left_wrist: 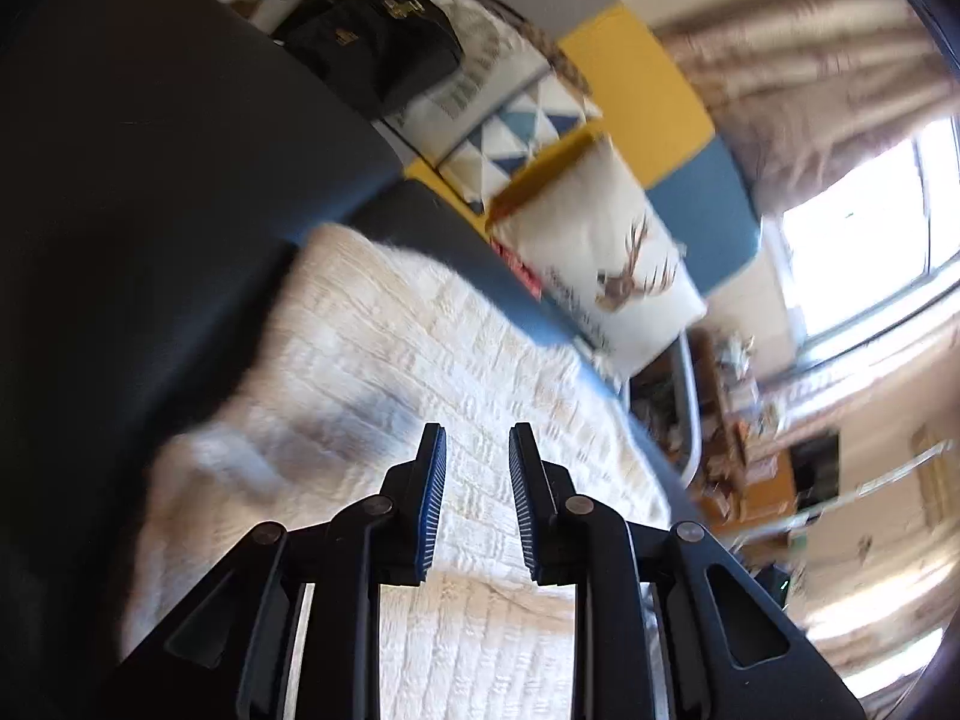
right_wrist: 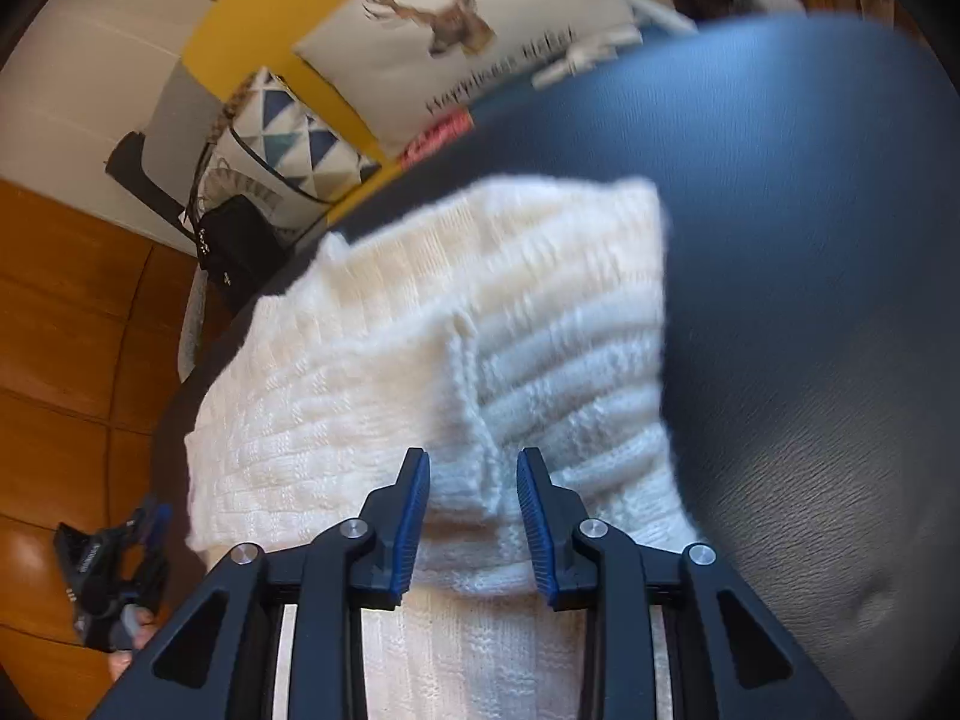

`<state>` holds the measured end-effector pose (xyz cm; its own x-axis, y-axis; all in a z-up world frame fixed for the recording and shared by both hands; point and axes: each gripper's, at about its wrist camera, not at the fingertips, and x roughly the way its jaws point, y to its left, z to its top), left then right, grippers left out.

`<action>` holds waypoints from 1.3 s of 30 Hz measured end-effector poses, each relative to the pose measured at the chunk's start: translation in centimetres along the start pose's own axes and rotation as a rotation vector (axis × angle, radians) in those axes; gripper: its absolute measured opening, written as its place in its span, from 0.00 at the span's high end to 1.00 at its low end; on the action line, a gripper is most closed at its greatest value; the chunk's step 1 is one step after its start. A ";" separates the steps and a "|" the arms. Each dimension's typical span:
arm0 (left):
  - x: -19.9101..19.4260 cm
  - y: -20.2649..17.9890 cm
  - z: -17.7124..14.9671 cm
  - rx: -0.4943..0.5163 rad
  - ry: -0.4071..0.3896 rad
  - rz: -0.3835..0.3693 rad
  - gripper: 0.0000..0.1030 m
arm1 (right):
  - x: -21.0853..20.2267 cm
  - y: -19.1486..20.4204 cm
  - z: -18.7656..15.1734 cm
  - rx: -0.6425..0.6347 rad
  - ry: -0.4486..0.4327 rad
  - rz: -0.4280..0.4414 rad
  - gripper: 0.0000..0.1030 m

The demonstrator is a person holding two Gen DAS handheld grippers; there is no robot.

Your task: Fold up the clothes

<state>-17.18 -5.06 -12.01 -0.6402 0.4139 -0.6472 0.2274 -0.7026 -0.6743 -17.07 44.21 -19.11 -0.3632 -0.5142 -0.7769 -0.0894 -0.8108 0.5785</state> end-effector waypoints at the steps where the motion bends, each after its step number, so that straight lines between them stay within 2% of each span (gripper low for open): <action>1: 0.6 -0.2 0.0 0.011 0.015 0.015 0.77 | -0.4 0.3 -0.2 -0.015 -0.016 0.018 0.81; 2: 1.2 0.0 -0.2 0.005 0.034 0.030 0.77 | -0.8 0.7 -0.4 -0.030 -0.032 0.036 0.93; 7: 1.6 1.2 -0.6 0.000 0.053 0.033 0.77 | -2.6 2.3 -1.5 -0.106 -0.113 0.127 0.94; 12: 1.5 1.0 -0.5 0.030 0.061 0.039 0.77 | -0.4 0.3 -2.2 -0.062 -0.058 0.019 0.94; 15: 1.1 0.1 -0.2 0.071 0.044 0.039 0.77 | -0.4 -0.7 -2.5 -0.013 -0.049 0.024 0.87; 16: 0.9 -0.3 0.0 0.091 0.029 0.040 0.77 | -1.2 -0.6 -2.4 -0.002 -0.075 0.002 0.76; 18: 0.7 -1.3 0.5 0.134 0.006 0.030 0.77 | -2.9 -0.1 -2.0 -0.003 -0.137 -0.036 0.74; 21: 1.8 -2.3 1.2 0.166 0.013 0.041 0.77 | -3.7 2.0 -1.0 -0.064 -0.195 -0.023 0.74; 25: 4.6 -1.1 1.1 0.180 0.078 0.166 0.78 | 0.8 4.2 0.2 -0.159 -0.114 -0.096 0.74; 28: 4.4 -0.5 0.5 0.220 0.055 0.160 0.82 | 3.5 4.9 0.5 -0.226 -0.088 -0.156 0.80; 29: 4.0 -0.8 0.6 0.217 0.052 0.137 0.82 | 3.8 5.1 0.5 -0.246 -0.085 -0.177 0.80; 31: 3.1 -1.3 1.0 0.212 0.045 0.091 0.82 | 2.7 6.5 0.7 -0.291 -0.123 -0.196 0.79; 34: 3.1 -3.5 1.7 0.279 0.014 0.065 0.81 | 2.3 10.1 0.4 -0.438 -0.172 -0.202 0.77; 37: 4.9 -5.2 2.2 0.362 0.029 0.141 0.78 | 4.4 13.3 -0.1 -0.577 -0.148 -0.191 0.77; 39: 7.1 -4.9 2.4 0.416 0.065 0.291 0.78 | 6.7 14.2 -1.0 -0.631 -0.100 -0.227 0.77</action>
<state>-24.61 -0.11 -12.44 -0.5436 0.1923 -0.8170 0.0699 -0.9596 -0.2724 -19.89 28.98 -16.34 -0.4863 -0.3079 -0.8177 0.3738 -0.9192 0.1239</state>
